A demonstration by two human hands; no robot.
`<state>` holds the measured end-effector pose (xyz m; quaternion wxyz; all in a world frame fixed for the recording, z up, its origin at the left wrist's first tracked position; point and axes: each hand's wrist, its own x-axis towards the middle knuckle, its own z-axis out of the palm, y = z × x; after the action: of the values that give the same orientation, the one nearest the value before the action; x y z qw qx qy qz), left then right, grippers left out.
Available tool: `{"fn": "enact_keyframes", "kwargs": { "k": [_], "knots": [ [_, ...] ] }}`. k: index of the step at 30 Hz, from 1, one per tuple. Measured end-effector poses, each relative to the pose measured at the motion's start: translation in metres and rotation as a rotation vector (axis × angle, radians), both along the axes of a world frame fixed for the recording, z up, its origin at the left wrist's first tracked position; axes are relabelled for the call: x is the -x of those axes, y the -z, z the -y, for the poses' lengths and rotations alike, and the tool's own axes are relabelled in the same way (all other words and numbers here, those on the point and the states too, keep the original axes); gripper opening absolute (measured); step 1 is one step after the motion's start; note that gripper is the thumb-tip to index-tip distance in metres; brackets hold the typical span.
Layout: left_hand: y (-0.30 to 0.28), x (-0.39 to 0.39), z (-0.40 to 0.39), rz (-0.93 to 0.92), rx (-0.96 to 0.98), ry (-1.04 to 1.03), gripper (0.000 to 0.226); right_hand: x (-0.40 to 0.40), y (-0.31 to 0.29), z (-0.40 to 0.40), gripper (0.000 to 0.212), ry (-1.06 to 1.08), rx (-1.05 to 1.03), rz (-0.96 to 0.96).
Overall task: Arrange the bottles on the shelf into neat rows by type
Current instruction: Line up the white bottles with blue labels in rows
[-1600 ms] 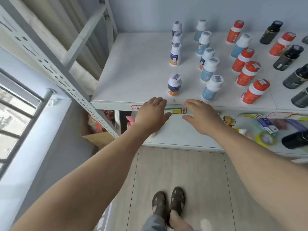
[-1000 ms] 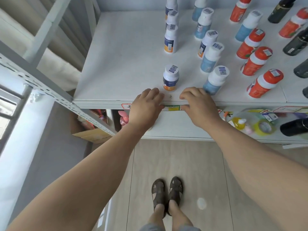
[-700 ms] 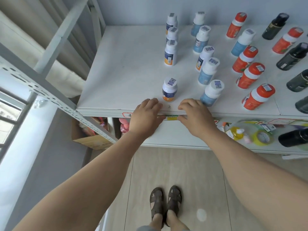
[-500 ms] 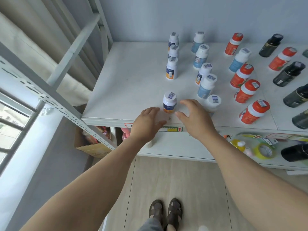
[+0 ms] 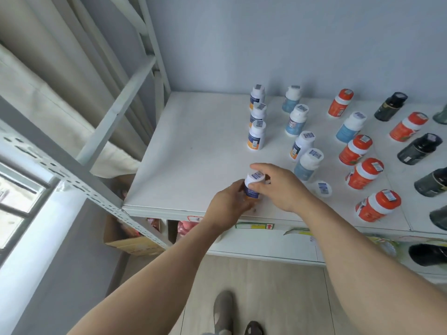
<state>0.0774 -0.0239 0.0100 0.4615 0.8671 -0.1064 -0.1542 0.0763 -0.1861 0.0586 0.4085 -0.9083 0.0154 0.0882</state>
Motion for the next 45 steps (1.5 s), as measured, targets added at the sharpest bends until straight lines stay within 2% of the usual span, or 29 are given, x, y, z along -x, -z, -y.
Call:
{"fn": "enact_keyframes", "kwargs": {
  "k": [4,7,9,19,22,25,29,31,34,39,43,45],
  "knots": [
    [-0.005,-0.009,-0.013,-0.198,0.275,0.102,0.038,-0.008,-0.008,-0.004,0.052,0.093,-0.029,-0.011],
    [-0.017,-0.018,-0.019,-0.328,0.355,0.211,0.032,-0.009,-0.012,-0.002,0.040,0.081,-0.083,-0.040],
    [-0.022,-0.022,-0.022,-0.388,0.370,0.255,0.030,-0.008,-0.015,0.002,0.030,0.080,-0.148,-0.062],
    [-0.029,-0.033,-0.026,-0.483,0.360,0.340,0.036,-0.006,-0.017,0.002,0.012,0.204,-0.310,-0.120],
    [-0.028,-0.033,-0.025,-0.484,0.337,0.349,0.033,-0.005,-0.011,0.001,0.017,0.211,-0.331,-0.124],
    [-0.024,-0.039,-0.027,-0.414,0.262,0.321,0.033,-0.003,-0.005,0.001,0.026,0.215,-0.325,-0.100],
    [-0.016,-0.052,-0.035,-0.050,-0.185,0.285,0.050,0.001,0.004,0.001,0.028,0.190,-0.259,-0.066],
    [-0.017,-0.055,-0.037,0.095,-0.306,0.272,0.047,0.004,0.007,-0.001,0.029,0.174,-0.242,-0.067],
    [-0.019,-0.058,-0.037,0.205,-0.351,0.302,0.043,0.007,0.013,-0.005,0.037,0.169,-0.218,-0.060],
    [-0.015,-0.066,-0.034,0.257,-0.345,0.312,0.040,0.009,0.020,-0.005,0.041,0.190,-0.250,-0.062],
    [-0.016,-0.075,-0.027,0.275,-0.330,0.301,0.040,0.002,0.009,-0.003,0.063,0.150,-0.225,-0.133],
    [-0.017,-0.081,-0.022,0.280,-0.326,0.306,0.039,-0.008,-0.002,-0.001,0.066,0.134,-0.267,-0.122]
  ]
}}
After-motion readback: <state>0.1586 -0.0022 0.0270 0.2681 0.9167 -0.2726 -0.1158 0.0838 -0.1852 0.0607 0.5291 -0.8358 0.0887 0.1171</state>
